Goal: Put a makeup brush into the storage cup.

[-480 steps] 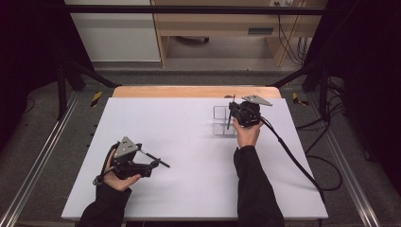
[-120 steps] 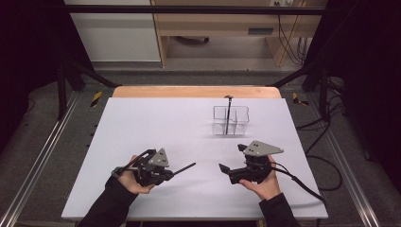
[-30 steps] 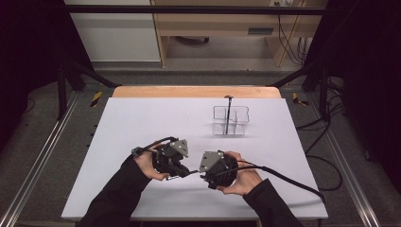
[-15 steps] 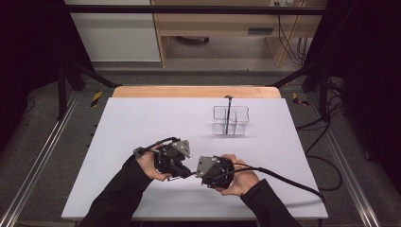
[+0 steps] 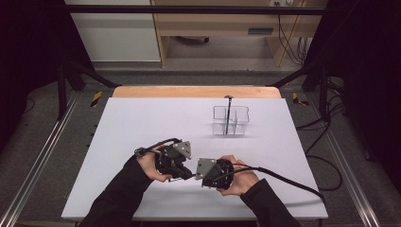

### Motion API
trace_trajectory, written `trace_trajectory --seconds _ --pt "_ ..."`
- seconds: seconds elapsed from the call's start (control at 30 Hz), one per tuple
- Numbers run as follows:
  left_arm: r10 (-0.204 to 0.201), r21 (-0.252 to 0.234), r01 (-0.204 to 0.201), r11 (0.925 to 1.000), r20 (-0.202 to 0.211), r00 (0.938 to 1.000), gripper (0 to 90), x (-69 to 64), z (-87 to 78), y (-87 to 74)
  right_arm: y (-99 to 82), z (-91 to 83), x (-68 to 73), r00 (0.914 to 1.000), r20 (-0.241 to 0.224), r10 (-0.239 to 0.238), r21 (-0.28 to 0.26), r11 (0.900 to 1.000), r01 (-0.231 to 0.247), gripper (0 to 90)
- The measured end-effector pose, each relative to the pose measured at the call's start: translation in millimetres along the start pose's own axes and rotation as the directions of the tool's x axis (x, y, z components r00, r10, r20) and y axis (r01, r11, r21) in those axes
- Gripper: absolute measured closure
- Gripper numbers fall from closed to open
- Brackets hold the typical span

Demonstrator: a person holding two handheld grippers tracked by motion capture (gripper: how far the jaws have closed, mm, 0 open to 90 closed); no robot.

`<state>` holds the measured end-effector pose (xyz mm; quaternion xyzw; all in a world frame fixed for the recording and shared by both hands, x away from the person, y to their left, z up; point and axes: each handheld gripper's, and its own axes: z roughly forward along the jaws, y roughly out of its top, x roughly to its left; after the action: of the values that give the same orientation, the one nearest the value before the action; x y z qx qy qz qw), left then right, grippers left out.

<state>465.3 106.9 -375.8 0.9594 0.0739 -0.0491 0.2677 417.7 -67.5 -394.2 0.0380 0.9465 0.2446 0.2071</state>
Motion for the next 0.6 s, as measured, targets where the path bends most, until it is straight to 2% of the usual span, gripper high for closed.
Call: trace_trajectory --seconds 0.27,0.6 --pt "0.018 -0.008 -0.018 0.9998 -0.001 0.9998 82.7 0.1 -1.7 -0.8 -1.1 -1.2 0.3 0.9997 -0.011 -0.021 -0.003 0.9998 0.021 76.6" --pt "0.003 -0.016 -0.004 0.9999 -0.021 0.9998 76.7 2.5 -2.7 -2.6 -1.4 -1.6 -0.2 0.9965 -0.083 -0.006 -0.027 0.9996 0.003 83.8"
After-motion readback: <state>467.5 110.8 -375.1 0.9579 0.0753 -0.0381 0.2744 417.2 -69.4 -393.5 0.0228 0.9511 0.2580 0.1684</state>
